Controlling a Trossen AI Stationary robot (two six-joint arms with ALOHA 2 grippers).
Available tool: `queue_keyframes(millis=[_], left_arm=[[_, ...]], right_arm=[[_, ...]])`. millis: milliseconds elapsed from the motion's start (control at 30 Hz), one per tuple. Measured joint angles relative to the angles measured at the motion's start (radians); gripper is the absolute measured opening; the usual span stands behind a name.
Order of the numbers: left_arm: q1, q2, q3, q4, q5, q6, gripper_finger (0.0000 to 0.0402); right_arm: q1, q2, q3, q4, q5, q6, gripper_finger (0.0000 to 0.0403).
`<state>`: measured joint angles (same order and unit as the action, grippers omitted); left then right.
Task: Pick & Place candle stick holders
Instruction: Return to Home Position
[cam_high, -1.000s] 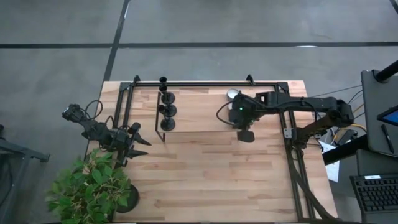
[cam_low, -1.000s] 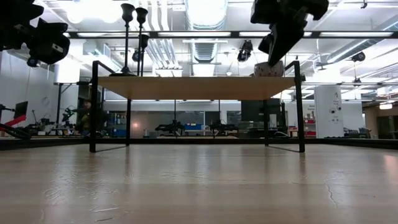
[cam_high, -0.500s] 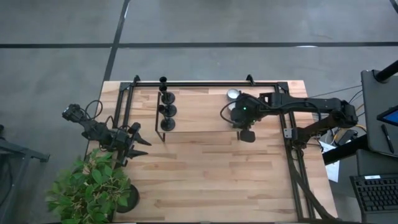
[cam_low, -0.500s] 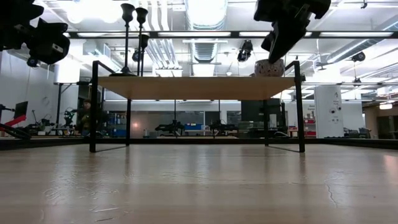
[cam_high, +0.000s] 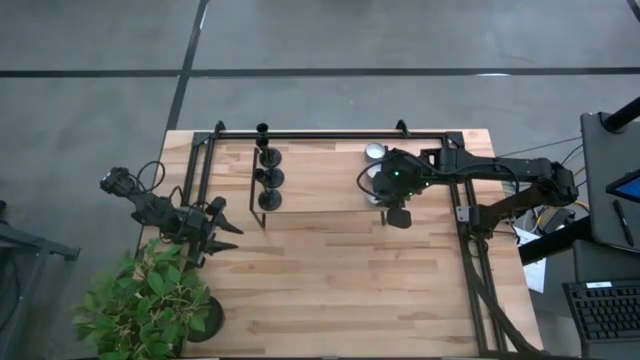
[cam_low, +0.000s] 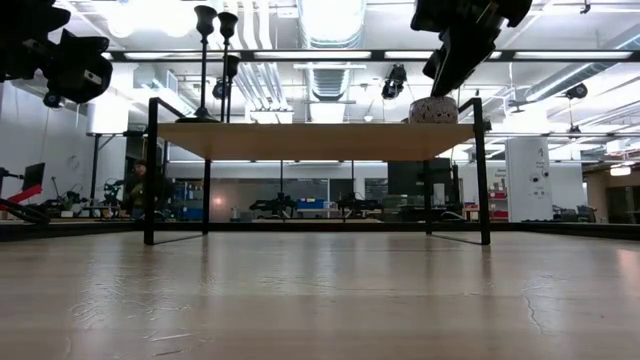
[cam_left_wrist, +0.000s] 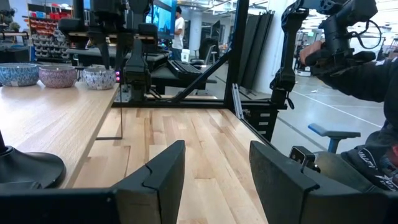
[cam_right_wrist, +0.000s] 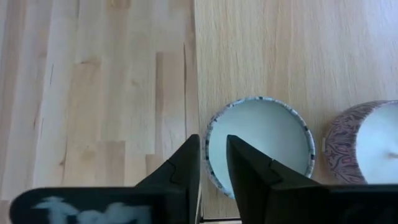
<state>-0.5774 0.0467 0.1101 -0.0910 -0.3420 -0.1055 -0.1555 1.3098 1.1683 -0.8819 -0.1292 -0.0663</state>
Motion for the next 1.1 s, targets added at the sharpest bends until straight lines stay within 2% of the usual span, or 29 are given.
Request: queue_keyframes(millis=[300,467,700,833,967,1100], left_arm=[[0.0,0.0,0.0,0.0,0.0,0.0,0.0177],[0.0,0.0,0.0,0.0,0.0,0.0,0.0177],[0.0,0.0,0.0,0.0,0.0,0.0,0.0177],[0.0,0.0,0.0,0.0,0.0,0.0,0.0177],[0.0,0.0,0.0,0.0,0.0,0.0,0.0177],[0.0,0.0,0.0,0.0,0.0,0.0,0.0177]], right_arm=[[0.0,-0.056,0.026,0.003,0.0,-0.02,0.0104],[0.0,-0.154,-0.019,0.052,-0.002,-0.015,0.0106],[0.0,-0.392,-0.22,0.28,-0.118,0.026,0.0084],[0.0,-0.539,-0.376,0.421,-0.208,0.057,0.0056],[0.0,-0.67,-0.523,0.515,-0.221,0.063,0.0015],[0.0,-0.774,-0.652,0.601,-0.215,0.071,0.0009]])
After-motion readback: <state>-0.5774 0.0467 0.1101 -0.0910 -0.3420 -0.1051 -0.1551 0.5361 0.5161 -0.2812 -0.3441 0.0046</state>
